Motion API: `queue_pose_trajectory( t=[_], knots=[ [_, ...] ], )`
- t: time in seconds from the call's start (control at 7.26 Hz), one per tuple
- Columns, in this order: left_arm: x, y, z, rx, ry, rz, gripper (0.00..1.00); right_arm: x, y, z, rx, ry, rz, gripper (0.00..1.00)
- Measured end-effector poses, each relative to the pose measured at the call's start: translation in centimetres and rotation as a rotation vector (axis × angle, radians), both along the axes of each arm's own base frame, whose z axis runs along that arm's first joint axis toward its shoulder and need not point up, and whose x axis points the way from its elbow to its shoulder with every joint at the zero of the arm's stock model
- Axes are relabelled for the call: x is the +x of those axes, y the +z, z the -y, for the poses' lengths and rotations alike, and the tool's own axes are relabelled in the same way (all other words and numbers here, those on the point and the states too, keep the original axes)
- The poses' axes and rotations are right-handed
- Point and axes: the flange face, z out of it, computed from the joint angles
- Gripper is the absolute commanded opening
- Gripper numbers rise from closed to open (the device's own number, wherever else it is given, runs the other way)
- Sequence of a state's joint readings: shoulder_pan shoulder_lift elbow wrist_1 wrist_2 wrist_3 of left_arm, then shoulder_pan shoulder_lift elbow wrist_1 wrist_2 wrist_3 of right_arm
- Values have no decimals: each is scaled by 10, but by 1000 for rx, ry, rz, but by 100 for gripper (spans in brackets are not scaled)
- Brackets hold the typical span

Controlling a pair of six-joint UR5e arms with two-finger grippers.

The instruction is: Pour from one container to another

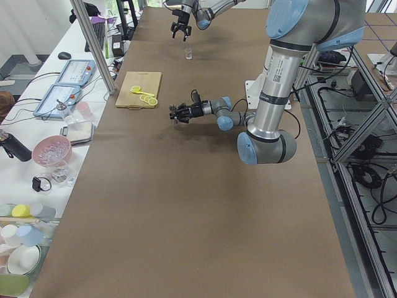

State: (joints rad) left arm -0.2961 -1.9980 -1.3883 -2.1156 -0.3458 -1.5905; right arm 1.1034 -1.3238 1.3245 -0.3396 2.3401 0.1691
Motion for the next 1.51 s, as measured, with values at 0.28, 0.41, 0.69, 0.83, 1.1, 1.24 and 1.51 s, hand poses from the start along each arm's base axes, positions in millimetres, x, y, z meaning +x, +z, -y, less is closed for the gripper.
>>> queue_pose_trajectory(
  t=[0.28, 0.41, 0.69, 0.83, 1.1, 1.24, 1.51],
  knots=[
    [1, 3, -3, -2, 5, 9, 0, 35, 1, 29, -144, 34, -50, 100],
    [1, 3, -3, -2, 5, 10, 0, 52, 1, 42, -225, 54, -72, 100],
    [1, 3, -3, -2, 5, 12, 21, 84, 7, 56, -433, 87, -124, 100],
    [1, 3, -3, -3, 5, 12, 23, 105, 15, 59, -559, 109, -148, 100],
    [2, 4, -3, -3, 6, 15, 42, 155, 46, 57, -804, 178, -192, 100],
    [2, 5, -3, -3, 6, 15, 49, 171, 64, 52, -903, 212, -227, 100],
    [2, 5, -4, -1, 4, 16, 50, 195, 96, 43, -1038, 312, -355, 100]
  ],
)
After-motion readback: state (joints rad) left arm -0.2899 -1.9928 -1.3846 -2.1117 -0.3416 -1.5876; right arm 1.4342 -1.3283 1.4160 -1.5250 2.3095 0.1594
